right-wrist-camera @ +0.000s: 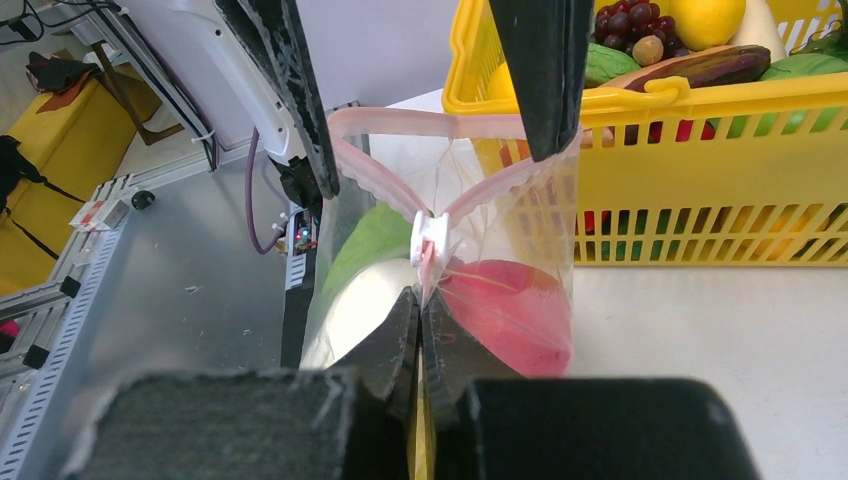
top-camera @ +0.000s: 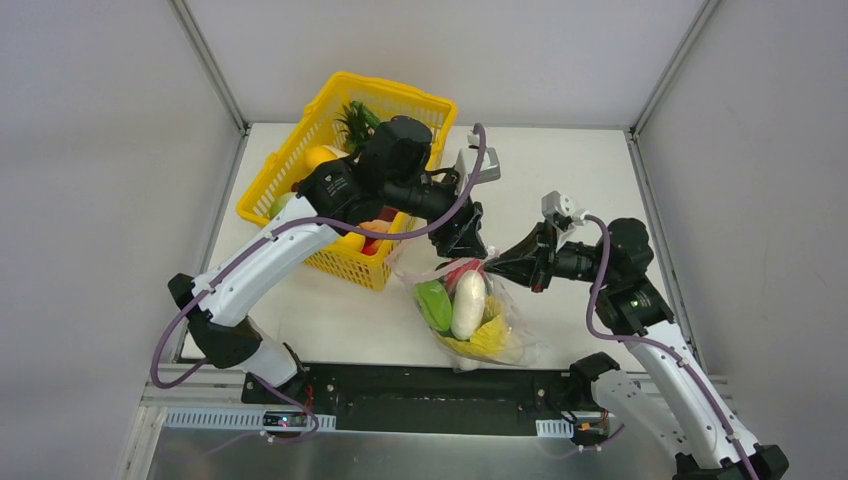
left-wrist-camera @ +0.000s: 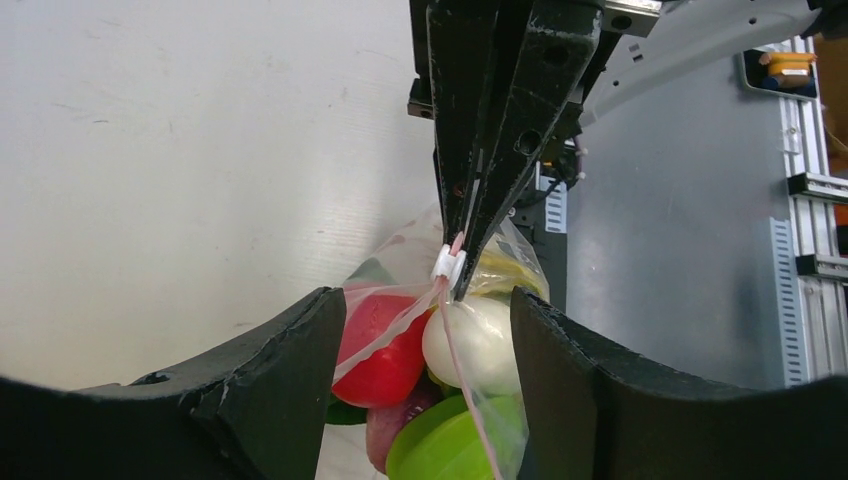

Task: Place the food in the zip-top bag and seal the zipper
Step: Zip the zipper food storage bag at the center of the board.

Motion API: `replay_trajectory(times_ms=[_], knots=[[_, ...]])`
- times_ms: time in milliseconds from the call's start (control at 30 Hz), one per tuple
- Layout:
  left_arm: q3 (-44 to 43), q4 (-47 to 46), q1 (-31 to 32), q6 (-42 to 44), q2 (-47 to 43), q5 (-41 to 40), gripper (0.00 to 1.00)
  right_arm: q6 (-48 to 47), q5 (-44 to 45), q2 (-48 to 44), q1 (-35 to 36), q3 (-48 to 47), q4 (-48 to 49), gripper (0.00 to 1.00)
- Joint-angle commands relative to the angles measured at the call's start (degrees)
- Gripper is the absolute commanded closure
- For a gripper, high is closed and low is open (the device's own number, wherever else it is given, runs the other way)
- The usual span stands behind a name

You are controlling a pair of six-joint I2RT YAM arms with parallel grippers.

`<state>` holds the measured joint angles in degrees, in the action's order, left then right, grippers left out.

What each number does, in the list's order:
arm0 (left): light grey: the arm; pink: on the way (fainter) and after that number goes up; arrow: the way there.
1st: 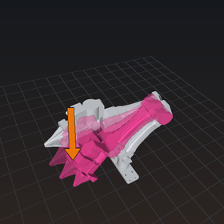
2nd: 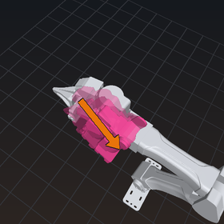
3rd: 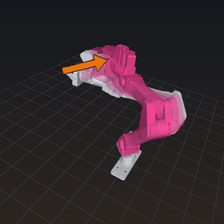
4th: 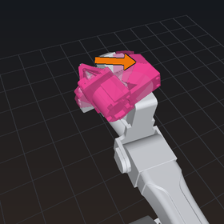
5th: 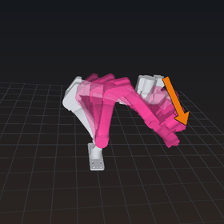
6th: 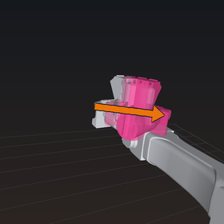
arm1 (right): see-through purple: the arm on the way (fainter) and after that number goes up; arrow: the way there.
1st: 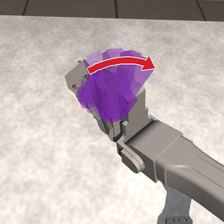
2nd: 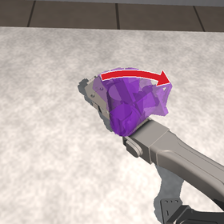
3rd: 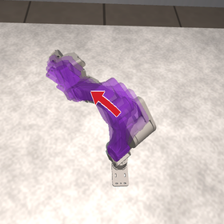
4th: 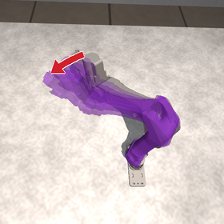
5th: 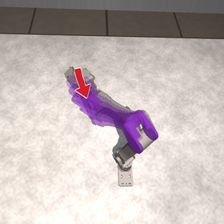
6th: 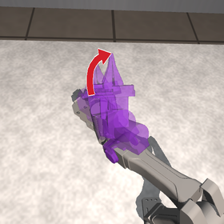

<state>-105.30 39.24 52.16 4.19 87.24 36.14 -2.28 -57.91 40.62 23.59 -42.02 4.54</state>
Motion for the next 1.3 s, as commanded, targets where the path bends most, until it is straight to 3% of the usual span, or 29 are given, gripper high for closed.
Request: replay_trajectory(times_ms=[0,267,300,367,433,733,900,1067,1100,1267], knots=[[-2.31,2.39,0.67,2.41,1.12,4.33,0.37,-1.66,-1.44,-1.55,-0.15,-0.25,4.40,1.00],[-0.54,-3.51,2.45,-0.58,2.06,1.05,0.42,-2.13,-1.75,-2.07,-0.16,-0.20,4.34,1.00],[-0.64,-3.48,2.55,-0.63,2.25,1.01,0.45,-2.24,-1.84,-2.20,-0.21,-0.15,4.40,1.00],[-0.56,-3.43,2.53,-0.85,2.61,1.12,0.64,-2.27,-1.93,-2.23,-0.14,-0.04,4.39,1.00],[-0.61,-3.37,2.64,-1.19,2.95,1.55,0.74,-2.30,-1.67,-2.29,-0.21,0.20,4.37,1.00],[-0.50,-2.19,2.75,-0.46,3.81,5.43,0.69,-2.59,-1.26,-2.13,-0.18,0.23,4.39,1.00],[-0.48,-1.45,2.77,0.21,3.68,5.42,0.92,-2.55,-1.07,-2.45,-0.21,0.43,4.39,1.00],[-0.73,0.85,2.76,1.75,2.76,2.91,0.95,-2.32,1.18,-2.93,-0.20,0.79,4.46,1.00],[-0.81,1.52,2.75,2.21,2.56,2.60,1.00,-2.18,1.80,-3.02,-0.18,0.72,4.49,1.00],[-0.59,5.28,2.71,4.89,1.31,0.99,1.00,-1.27,5.30,-3.99,-0.26,0.95,4.87,1.00]])
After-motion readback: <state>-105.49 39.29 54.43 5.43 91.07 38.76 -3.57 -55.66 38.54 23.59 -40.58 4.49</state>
